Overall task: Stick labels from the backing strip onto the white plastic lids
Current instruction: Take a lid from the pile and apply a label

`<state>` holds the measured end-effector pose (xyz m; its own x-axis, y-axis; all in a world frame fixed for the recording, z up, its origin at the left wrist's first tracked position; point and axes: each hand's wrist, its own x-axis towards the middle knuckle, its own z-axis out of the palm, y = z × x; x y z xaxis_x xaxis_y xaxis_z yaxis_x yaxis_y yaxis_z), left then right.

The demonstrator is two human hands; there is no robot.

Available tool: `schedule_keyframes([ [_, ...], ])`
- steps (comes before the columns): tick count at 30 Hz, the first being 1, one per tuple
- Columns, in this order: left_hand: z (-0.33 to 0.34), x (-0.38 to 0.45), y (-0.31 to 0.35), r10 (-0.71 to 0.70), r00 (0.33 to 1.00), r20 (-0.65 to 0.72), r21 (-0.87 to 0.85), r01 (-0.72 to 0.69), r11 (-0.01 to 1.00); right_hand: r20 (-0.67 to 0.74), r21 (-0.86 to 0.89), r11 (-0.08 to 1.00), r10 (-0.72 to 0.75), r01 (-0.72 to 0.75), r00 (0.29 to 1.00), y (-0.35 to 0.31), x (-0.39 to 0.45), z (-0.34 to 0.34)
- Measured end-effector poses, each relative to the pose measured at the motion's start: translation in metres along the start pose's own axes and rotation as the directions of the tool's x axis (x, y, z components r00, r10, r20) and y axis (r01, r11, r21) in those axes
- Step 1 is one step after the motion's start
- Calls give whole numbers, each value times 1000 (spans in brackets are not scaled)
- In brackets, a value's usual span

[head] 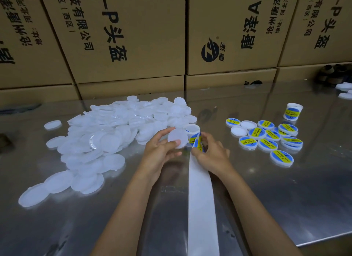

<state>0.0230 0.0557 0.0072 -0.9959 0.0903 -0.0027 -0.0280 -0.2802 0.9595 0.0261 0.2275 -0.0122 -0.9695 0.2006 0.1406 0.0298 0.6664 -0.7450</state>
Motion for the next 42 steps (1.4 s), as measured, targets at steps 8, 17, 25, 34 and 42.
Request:
schedule_keyframes([
  [8, 5, 3, -9, 85, 993, -80, 174, -70, 982, -29, -37, 990, -139, 138, 990, -3, -7, 16],
  [17, 0, 3, -3, 80, 976, -203, 63, -69, 996, -96, 116, 971, -199, 210, 975, -5, -8, 19],
  [25, 5, 0, -4, -26, 987, -156, 185, 56, 981, -119, 158, 944, -272, 289, 955, -10, -17, 18],
  [34, 5, -3, -4, 3, 989, -149, 247, 34, 968, -29, 284, 911, -304, 299, 952, -19, -28, 14],
  [42, 2, 2, -8, -80, 985, -151, 212, 111, 971, -29, 267, 931, -249, 248, 968, -15, -25, 16],
])
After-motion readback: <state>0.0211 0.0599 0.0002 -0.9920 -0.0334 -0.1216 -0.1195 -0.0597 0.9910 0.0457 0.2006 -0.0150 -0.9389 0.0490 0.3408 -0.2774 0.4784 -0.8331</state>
